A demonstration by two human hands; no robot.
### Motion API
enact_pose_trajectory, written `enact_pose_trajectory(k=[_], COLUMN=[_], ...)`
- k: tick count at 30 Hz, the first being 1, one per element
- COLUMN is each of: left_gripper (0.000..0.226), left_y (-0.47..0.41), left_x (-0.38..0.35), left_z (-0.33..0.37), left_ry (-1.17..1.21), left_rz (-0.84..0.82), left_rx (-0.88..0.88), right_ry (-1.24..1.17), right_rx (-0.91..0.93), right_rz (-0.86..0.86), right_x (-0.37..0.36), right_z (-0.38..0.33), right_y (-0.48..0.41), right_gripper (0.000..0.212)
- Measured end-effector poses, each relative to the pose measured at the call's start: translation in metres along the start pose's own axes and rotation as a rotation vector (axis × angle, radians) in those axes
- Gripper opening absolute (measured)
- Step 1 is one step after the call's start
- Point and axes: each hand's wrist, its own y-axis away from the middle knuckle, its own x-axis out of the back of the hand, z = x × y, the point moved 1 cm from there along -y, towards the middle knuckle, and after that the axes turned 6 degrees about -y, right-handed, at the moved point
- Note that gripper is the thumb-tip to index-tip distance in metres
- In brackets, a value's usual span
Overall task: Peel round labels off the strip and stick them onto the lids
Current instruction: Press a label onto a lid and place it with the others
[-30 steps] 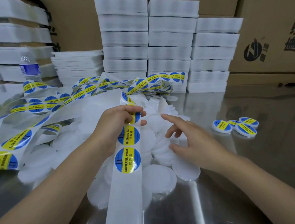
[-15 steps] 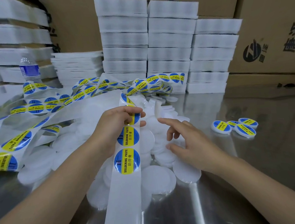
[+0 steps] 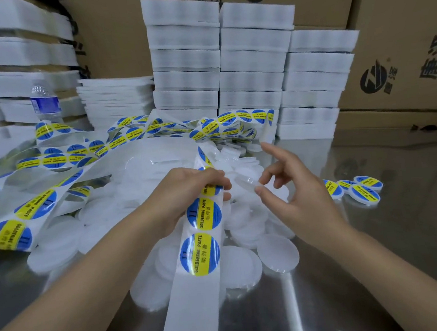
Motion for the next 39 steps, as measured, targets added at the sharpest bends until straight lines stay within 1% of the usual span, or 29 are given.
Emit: enact_pose_trajectory(k=[2,5,7,9,13,14,16,17,18,19,20,21,23,25,28,39], left_gripper=[0.027,0.03,0.028,0.021,0.013,0.012,0.01,0.011,0.012,0.013,0.014,0.015,0.014,0.014,0.015,0.01], left_y=[0.001,0.003,0.003,0.004,0.006,0.006,0.005,0.004,0.003,0.002,0.001,0.001,0.001,0.0,0.0,0.001], left_x=[-0.003,-0.005,-0.004,-0.003,-0.001,-0.001,-0.001,0.0,0.0,0.0,0.0,0.0,0.0,0.0,0.0,0.0], left_z=[0.001,0.001,0.0,0.0,0.001,0.001,0.001,0.0,-0.001,-0.002,-0.002,-0.003,-0.003,-0.003,-0.003,-0.003], left_ry=[-0.162,-0.219,-0.188,-0.123,0.023,0.064,0.116,0.12,0.117,0.11,0.104,0.097,0.091,0.093,0.097,0.101], left_rz=[-0.015,0.0,0.005,-0.028,-0.108,-0.127,-0.142,-0.139,-0.135,-0.131,-0.127,-0.125,-0.13,-0.137,-0.147,-0.157], left_rx=[-0.021,-0.027,-0.005,0.033,0.079,0.086,0.093,0.092,0.092,0.093,0.095,0.095,0.09,0.079,0.073,0.049], right_ry=[0.052,0.153,0.217,0.245,0.181,0.128,-0.096,-0.249,-0.409,-0.557,-0.694,-0.804,-0.918,-0.934,-0.878,-0.789], right_rx=[0.08,0.198,0.267,0.304,0.268,0.23,0.1,0.027,-0.05,-0.139,-0.256,-0.378,-0.586,-0.717,-0.798,-0.843], right_rz=[-0.021,-0.053,-0.057,-0.057,-0.042,-0.016,0.055,0.092,0.127,0.161,0.182,0.196,0.197,0.182,0.155,0.102], right_x=[-0.004,-0.009,-0.011,-0.012,-0.01,-0.009,-0.006,-0.005,-0.003,-0.001,0.002,0.004,0.007,0.007,0.004,0.002], right_z=[-0.006,-0.012,-0.013,-0.013,-0.014,-0.015,-0.019,-0.021,-0.023,-0.025,-0.025,-0.023,-0.02,-0.016,-0.012,-0.011], right_y=[0.002,0.004,0.004,0.005,0.006,0.006,0.004,0.002,0.0,-0.003,-0.006,-0.009,-0.011,-0.013,-0.013,-0.012], right_gripper=[0.064,0.062,0.064,0.063,0.058,0.057,0.054,0.047,0.036,0.022,0.015,0.02,0.041,0.054,0.059,0.056])
